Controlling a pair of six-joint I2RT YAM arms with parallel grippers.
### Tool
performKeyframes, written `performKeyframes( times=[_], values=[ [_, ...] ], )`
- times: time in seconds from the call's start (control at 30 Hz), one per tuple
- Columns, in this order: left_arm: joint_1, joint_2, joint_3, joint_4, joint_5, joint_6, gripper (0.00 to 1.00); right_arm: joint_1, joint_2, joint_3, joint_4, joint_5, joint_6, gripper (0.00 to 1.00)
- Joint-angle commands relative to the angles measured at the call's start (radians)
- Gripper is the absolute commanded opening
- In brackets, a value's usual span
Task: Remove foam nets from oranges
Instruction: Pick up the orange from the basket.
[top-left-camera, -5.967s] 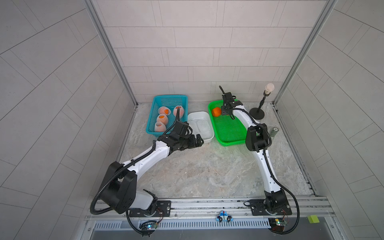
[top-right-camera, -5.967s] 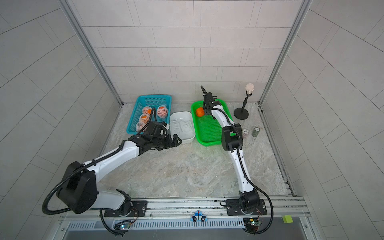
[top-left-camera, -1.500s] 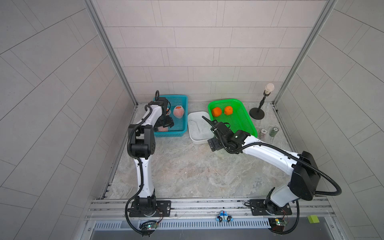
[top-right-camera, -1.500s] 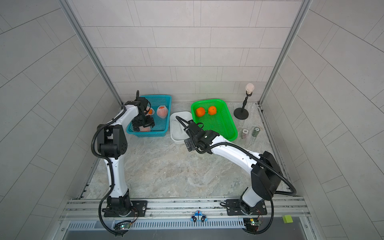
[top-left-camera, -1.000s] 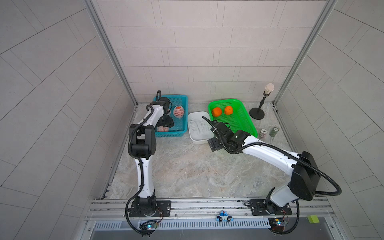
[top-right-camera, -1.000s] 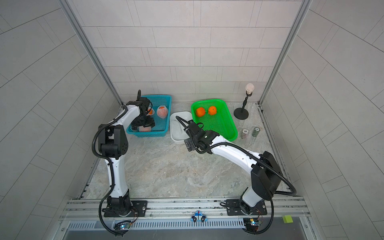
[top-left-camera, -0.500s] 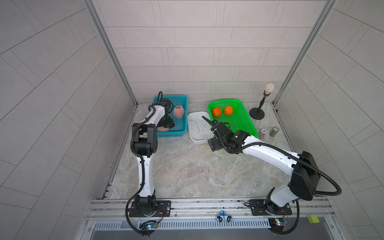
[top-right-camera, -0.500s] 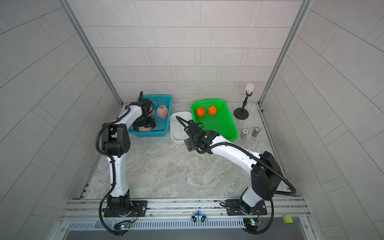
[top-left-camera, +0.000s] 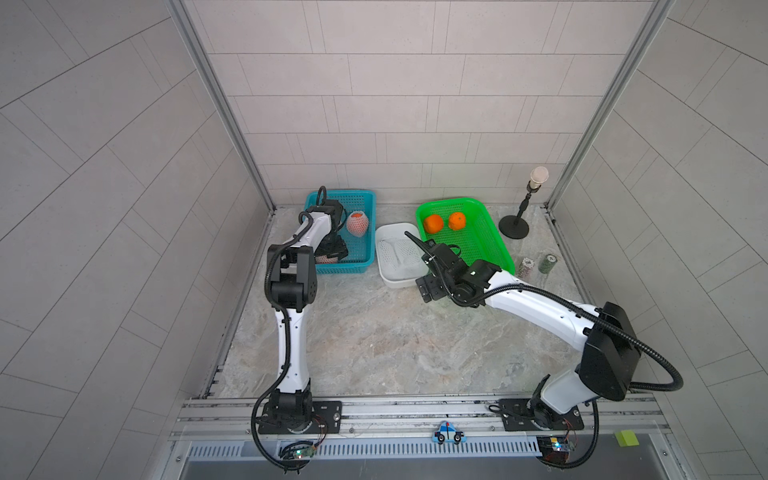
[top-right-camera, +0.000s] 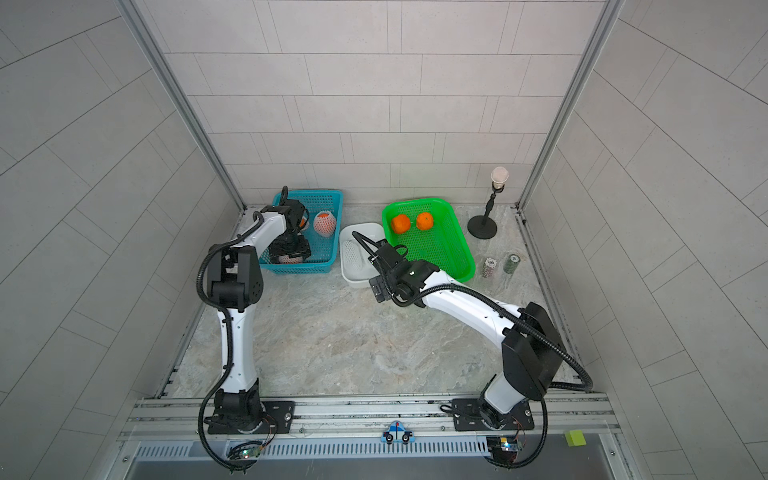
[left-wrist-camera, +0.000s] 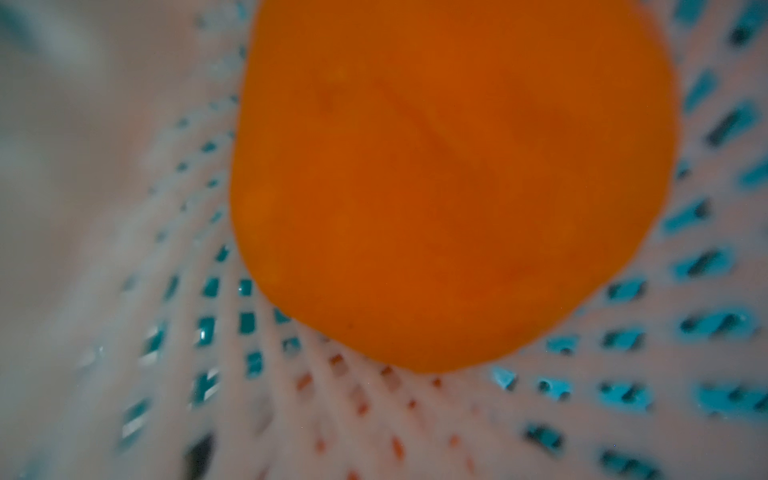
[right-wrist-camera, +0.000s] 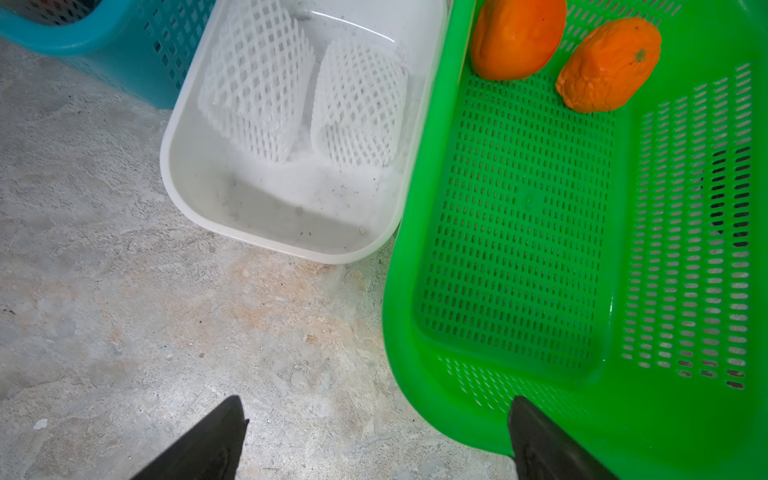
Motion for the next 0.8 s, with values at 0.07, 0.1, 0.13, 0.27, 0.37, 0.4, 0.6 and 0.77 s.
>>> performKeyframes(
  times=[0.07,0.1,0.13,0.27,0.37,0.4,0.6,0.77],
  values=[
    [-0.004,-0.068,-0.008,-0.024,-0.001,-0.009,0.75,-0.004,-0.001,0.005,-0.011,0.009,-0.007,1.0],
    [-0.004,-0.076,-0.015,-0.023,-0.001,-0.007,0.75,-0.005,-0.001,0.005,-0.012,0.009,-0.007,1.0],
    [-0.005,-0.084,-0.023,-0.023,0.0,-0.005,0.74,-0.005,-0.002,0.005,-0.013,0.009,-0.008,1.0],
    [-0.007,-0.114,-0.046,-0.025,0.012,0.001,0.7,-0.007,-0.012,0.005,-0.014,0.01,-0.008,1.0],
    [-0.009,-0.138,-0.066,-0.028,0.019,0.007,0.68,-0.01,-0.025,0.005,-0.016,0.009,-0.01,1.0],
    [-0.012,-0.149,-0.074,-0.029,0.019,0.008,0.67,-0.011,-0.03,0.005,-0.015,0.009,-0.01,1.0],
    [-0.033,-0.22,-0.124,-0.051,0.015,0.023,0.67,-0.014,-0.059,0.012,-0.016,-0.002,-0.019,1.0],
    [-0.069,-0.3,-0.162,-0.081,0.003,0.04,0.67,-0.013,-0.095,-0.002,0.021,-0.055,-0.057,1.0]
  ],
)
